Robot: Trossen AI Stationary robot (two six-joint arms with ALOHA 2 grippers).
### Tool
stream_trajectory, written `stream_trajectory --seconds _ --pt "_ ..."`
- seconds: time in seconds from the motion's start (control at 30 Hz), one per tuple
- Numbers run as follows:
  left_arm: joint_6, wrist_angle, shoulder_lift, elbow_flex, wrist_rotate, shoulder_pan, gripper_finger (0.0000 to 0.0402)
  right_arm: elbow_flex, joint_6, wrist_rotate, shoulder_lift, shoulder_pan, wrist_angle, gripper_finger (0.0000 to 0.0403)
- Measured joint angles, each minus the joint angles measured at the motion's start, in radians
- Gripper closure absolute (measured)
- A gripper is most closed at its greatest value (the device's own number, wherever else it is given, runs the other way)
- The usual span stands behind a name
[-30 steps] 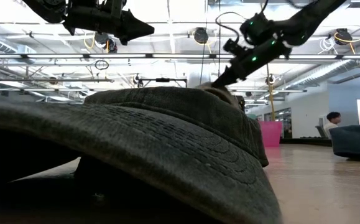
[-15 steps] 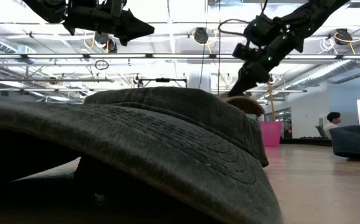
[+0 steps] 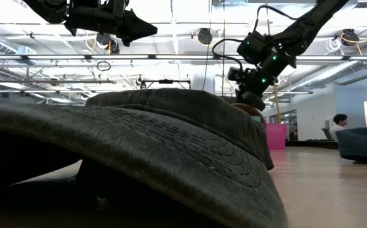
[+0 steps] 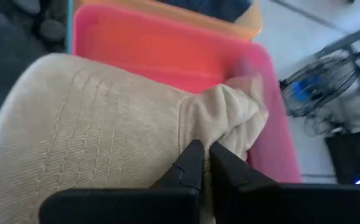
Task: Pick & Place hat
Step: Put the brown cap into the pink bin
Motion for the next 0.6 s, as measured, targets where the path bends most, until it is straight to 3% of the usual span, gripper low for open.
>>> stream_trajectory --seconds 0.23,0.53,0.6 --pt "0.000 0.000 0.000 0.000 0.000 0.000 0.0339 -0.001 -0.069 0.097 -0.004 0.026 0.065 0.0403" --pt "-0.004 -0.001 0.000 0.000 0.000 -0.001 0.0339 -0.001 -0.151 0.113 -0.005 0.034 0.088 0.0403" --pt "-0.004 -0.001 0.000 0.000 0.000 -0.001 0.0339 -0.001 -0.158 0.156 -0.005 0.034 0.089 0.0403"
